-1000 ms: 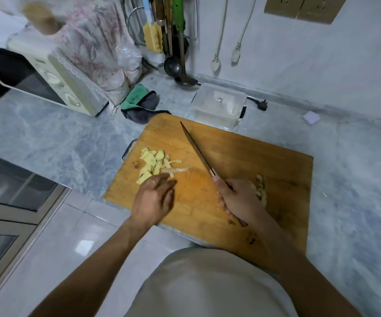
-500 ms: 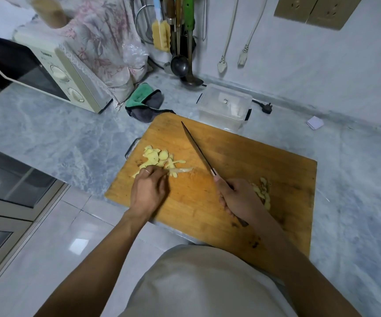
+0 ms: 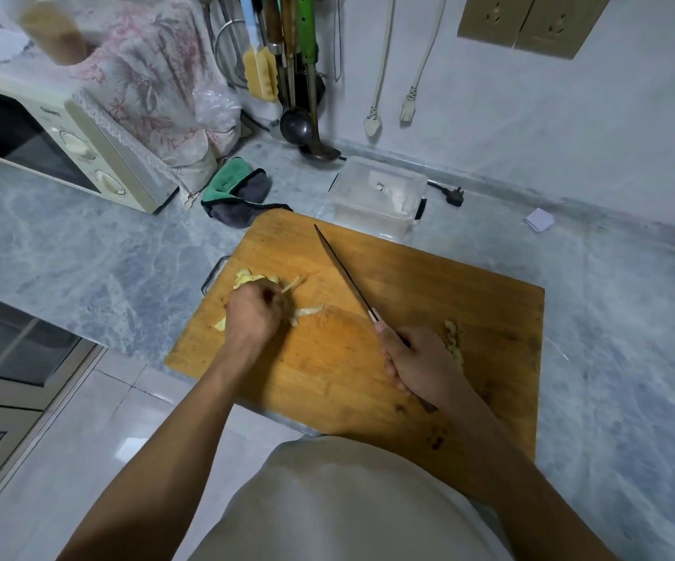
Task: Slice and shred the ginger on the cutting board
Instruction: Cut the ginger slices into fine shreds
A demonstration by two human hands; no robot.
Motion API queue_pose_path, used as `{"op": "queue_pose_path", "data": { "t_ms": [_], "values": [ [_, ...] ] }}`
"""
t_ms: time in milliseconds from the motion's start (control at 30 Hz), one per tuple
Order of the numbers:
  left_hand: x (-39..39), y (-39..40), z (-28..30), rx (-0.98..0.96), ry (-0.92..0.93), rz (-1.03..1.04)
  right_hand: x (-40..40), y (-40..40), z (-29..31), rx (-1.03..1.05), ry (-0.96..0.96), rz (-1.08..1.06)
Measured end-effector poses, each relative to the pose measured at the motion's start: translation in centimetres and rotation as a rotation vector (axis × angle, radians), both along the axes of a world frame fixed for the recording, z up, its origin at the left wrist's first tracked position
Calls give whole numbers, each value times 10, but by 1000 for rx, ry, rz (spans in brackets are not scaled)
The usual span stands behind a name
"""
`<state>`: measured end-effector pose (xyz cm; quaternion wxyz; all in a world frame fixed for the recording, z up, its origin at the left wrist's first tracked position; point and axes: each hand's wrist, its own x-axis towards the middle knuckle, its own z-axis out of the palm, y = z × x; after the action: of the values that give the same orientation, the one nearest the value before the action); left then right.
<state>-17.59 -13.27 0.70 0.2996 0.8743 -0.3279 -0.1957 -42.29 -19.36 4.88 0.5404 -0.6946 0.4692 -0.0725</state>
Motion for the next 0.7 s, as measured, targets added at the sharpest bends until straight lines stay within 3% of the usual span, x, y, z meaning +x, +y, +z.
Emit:
{"op": "queue_pose_path", "data": {
  "t_ms": [167,300,600,700],
  "values": [
    [-45,-2,-7,-75,414,93,-13,-1,-5,-15,3,-18],
    [-69,-14,-23,-56,569,114,-21,-1,-10,-16,15,-43],
    [-72,-4,-17,-57,108,-109,-32,3,-16,26,-8,-120],
    [-48,2,-20,-12,-133,-206,-31,3,-14,51,-16,-134]
  ]
}}
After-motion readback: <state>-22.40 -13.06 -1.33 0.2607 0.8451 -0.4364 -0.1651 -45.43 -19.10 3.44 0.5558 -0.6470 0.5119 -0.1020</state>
